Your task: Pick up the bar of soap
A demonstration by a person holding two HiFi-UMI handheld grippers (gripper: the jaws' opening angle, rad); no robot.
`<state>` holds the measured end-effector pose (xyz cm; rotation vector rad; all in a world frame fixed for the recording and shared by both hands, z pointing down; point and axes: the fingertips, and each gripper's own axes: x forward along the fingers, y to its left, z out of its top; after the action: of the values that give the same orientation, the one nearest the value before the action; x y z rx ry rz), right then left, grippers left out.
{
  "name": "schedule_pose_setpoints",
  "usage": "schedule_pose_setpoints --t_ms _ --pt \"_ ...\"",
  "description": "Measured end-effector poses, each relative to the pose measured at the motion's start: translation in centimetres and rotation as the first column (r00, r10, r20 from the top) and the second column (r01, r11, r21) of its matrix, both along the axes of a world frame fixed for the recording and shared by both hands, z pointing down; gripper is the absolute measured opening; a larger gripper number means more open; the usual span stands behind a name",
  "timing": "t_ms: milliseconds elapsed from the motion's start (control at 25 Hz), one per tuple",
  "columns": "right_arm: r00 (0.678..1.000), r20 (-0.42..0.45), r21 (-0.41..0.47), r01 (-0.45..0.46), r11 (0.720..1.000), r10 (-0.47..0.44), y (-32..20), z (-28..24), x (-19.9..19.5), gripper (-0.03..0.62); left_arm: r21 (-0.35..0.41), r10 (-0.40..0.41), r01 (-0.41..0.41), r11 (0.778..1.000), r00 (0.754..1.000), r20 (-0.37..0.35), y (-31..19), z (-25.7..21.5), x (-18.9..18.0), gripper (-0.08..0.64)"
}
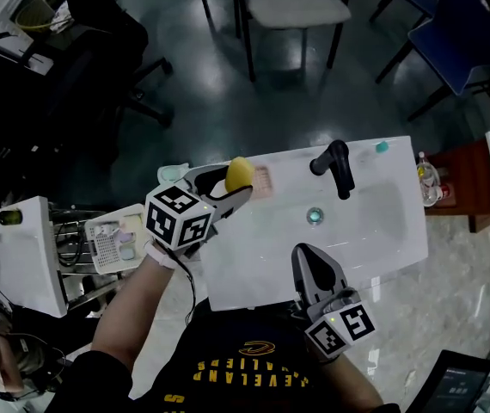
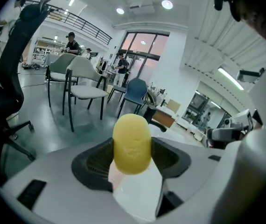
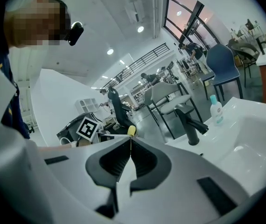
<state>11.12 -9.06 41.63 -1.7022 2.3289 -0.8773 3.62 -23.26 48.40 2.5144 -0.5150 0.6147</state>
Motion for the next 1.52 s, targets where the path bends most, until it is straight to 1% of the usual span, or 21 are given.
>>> schedule_pose_setpoints --t_ms 80,160,240,280,320,400,560,680,800,960,1160,1320,1520 --pt "1.000 -0.005 0.003 0.012 1.000 -0.012 -0.3 -0.2 -0.5 0.015 -0.026 -0.018 0.016 1.000 0.997 -0.076 0.7 -1.6 -0.1 0.267" --pt "1.000 -0.009 0.005 0.022 1.000 -0.022 -0.5 -0.4 -0.9 0.015 -0.079 -0.048 0.034 0.996 0.983 -0.180 1.4 -3.0 -0.3 0.266" --pt "0.999 -0.015 0.010 0.031 0.999 -0.030 -0.7 -0.6 -1.4 0.015 -0.149 -0.090 0.049 0.988 0.955 -0.281 1.8 -4.0 -0.6 0.267" --pt "0.999 -0.019 0.012 0.034 0.999 -0.034 -0.8 -0.7 -1.6 0.015 -0.182 -0.112 0.055 0.982 0.940 -0.321 2.0 -4.4 -0.8 0.267" --pt "0.999 -0.022 0.015 0.037 0.999 -0.037 -0.9 -0.8 -1.7 0.015 -0.210 -0.132 0.059 0.976 0.927 -0.352 2.3 -4.7 -1.0 0.267" --pt "0.999 -0.030 0.019 0.040 0.999 -0.040 -0.9 -0.9 -1.8 0.015 -0.250 -0.163 0.066 0.966 0.906 -0.390 2.9 -5.2 -1.4 0.266" --pt "0.998 -0.047 0.031 0.047 0.998 -0.045 -1.0 -1.6 -2.1 0.015 -0.297 -0.206 0.078 0.952 0.879 -0.430 4.5 -6.2 -2.2 0.267" --pt "0.996 -0.068 0.037 0.053 0.998 -0.050 -1.0 -2.2 -2.6 0.015 -0.323 -0.221 0.073 0.944 0.865 -0.450 6.1 -6.9 -2.8 0.267" --pt "0.995 -0.082 0.039 0.058 0.998 -0.054 -0.9 -2.4 -3.0 0.015 -0.342 -0.220 0.057 0.938 0.861 -0.458 8.3 -7.1 -3.0 0.266" --pt "0.995 -0.082 0.049 0.054 0.997 -0.050 -0.9 -2.9 -3.2 0.015 -0.366 -0.220 0.044 0.930 0.862 -0.456 10.9 -7.0 -3.0 0.267" --pt "0.990 -0.127 0.062 0.068 0.996 -0.060 -0.6 -3.4 -4.1 0.015 -0.372 -0.207 0.022 0.928 0.860 -0.466 13.0 -7.8 -3.2 0.267" --pt "0.984 -0.157 0.069 0.093 0.993 -0.081 -0.3 -3.9 -5.0 0.015 -0.357 -0.204 0.017 0.934 0.845 -0.494 13.9 -9.0 -3.2 0.266" --pt "0.979 -0.183 0.092 0.105 0.990 -0.087 0.3 -4.7 -5.3 0.015 -0.358 -0.199 -0.004 0.934 0.824 -0.530 15.4 -10.3 -2.6 0.266"
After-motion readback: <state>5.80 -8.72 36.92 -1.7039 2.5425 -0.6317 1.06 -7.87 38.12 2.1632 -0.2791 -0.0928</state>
